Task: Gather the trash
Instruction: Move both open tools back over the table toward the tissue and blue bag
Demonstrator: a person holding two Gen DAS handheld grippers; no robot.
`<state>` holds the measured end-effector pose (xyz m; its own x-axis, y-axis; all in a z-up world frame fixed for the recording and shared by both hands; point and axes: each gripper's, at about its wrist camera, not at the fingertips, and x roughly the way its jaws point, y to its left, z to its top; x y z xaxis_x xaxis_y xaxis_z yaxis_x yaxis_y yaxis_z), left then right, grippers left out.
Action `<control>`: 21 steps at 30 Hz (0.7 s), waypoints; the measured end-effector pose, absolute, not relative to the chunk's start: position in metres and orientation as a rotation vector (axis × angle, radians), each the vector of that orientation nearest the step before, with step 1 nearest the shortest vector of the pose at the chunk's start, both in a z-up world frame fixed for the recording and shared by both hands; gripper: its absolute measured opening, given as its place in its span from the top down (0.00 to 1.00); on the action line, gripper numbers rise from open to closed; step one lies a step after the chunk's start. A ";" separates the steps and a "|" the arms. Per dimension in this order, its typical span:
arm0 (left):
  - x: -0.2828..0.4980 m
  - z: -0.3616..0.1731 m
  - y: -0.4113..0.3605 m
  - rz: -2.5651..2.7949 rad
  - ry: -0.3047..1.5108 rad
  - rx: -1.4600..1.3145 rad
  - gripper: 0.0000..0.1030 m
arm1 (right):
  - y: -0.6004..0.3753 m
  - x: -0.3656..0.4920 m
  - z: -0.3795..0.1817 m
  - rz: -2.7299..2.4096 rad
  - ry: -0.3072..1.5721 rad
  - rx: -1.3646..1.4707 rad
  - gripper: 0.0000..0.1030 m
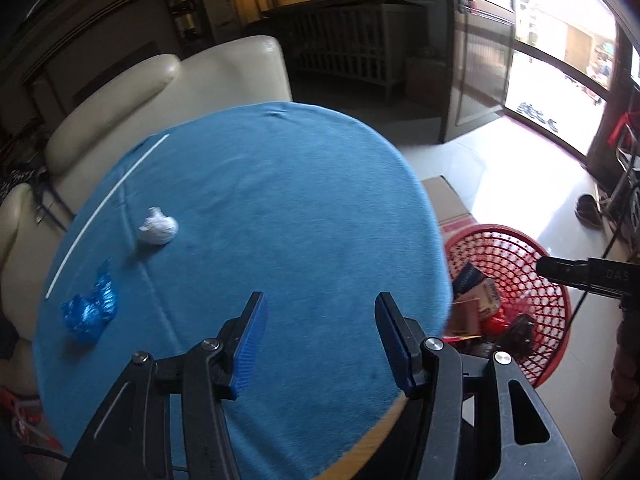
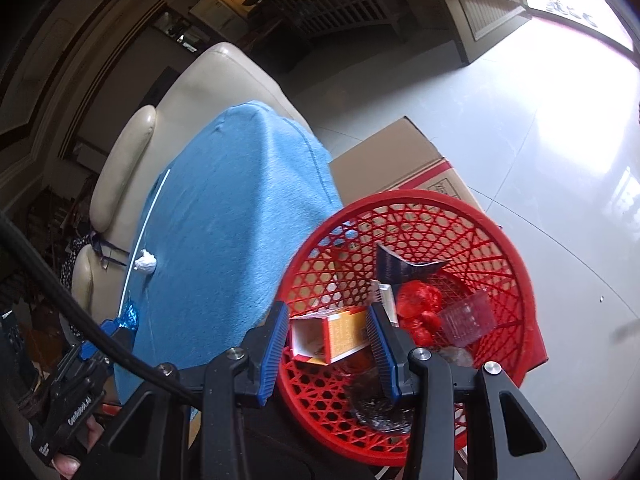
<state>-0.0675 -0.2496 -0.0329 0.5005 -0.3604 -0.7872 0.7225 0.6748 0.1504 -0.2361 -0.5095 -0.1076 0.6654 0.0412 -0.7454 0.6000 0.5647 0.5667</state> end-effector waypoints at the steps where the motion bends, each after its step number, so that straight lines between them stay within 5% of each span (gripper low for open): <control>1: -0.064 -0.032 -0.244 -0.673 0.802 0.498 0.45 | -0.507 -0.234 -0.106 -0.368 0.795 0.921 0.56; 21: -0.016 -0.014 -0.135 -0.450 0.775 0.333 0.45 | -0.443 -0.179 -0.076 -0.270 0.852 0.780 0.56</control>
<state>-0.0160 -0.1346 -0.0143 0.6282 -0.2650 -0.7316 0.5042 0.8547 0.1234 -0.1792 -0.4429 -0.0760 0.6451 0.0844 -0.7595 0.5060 0.6976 0.5073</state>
